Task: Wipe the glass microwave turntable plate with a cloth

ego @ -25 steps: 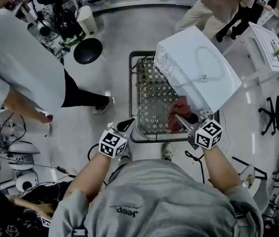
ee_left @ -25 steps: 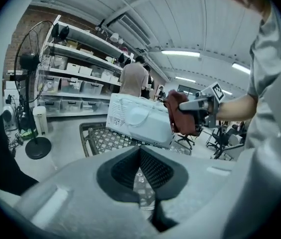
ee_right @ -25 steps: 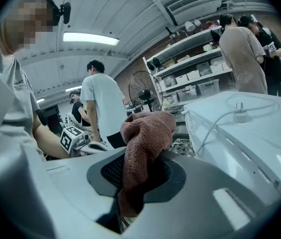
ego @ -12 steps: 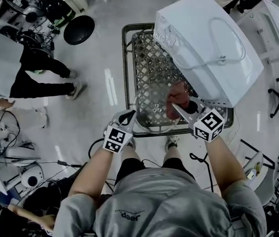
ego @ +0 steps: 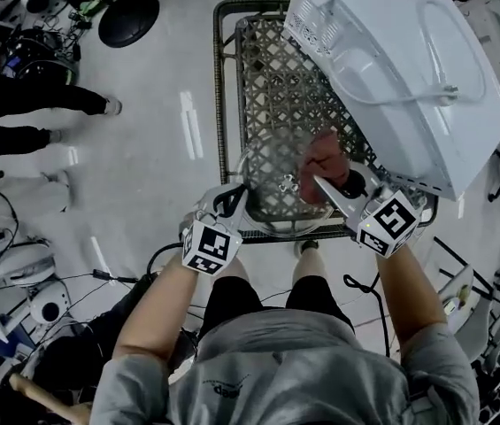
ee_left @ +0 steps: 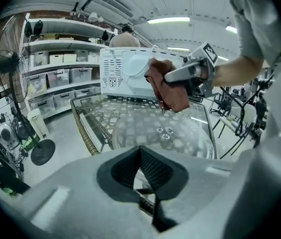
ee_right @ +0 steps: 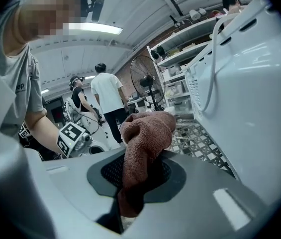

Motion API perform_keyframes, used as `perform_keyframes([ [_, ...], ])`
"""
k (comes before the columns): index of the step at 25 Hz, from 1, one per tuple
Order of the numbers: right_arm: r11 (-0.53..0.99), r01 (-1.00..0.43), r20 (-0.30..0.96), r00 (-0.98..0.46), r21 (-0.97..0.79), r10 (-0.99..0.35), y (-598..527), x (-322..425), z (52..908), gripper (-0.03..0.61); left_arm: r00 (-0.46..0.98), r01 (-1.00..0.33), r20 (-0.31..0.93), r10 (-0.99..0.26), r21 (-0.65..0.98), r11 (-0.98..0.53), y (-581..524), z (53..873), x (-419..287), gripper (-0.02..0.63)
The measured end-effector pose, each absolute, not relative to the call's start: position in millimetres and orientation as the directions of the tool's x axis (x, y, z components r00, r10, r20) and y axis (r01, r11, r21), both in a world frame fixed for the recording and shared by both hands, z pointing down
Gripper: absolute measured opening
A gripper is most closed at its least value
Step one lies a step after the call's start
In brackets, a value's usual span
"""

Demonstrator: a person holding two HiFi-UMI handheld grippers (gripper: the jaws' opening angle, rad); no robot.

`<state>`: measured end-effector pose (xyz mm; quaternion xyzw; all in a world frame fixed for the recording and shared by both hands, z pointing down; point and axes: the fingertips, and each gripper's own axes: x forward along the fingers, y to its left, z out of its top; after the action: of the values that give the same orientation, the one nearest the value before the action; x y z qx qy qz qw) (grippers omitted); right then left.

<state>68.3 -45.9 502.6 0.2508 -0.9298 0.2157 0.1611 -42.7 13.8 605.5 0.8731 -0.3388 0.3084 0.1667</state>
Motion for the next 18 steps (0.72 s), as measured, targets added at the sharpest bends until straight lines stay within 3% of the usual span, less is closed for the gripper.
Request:
perform_keyframes([
  [18, 0.822, -0.51, 0.446, -0.816, -0.253, -0.368, -49.6, 44.5, 527.4, 0.071, 0.532, -0.694, 0.682, -0.502, 0.012, -0.72, 21.4, 629.2, -42.4, -0.002],
])
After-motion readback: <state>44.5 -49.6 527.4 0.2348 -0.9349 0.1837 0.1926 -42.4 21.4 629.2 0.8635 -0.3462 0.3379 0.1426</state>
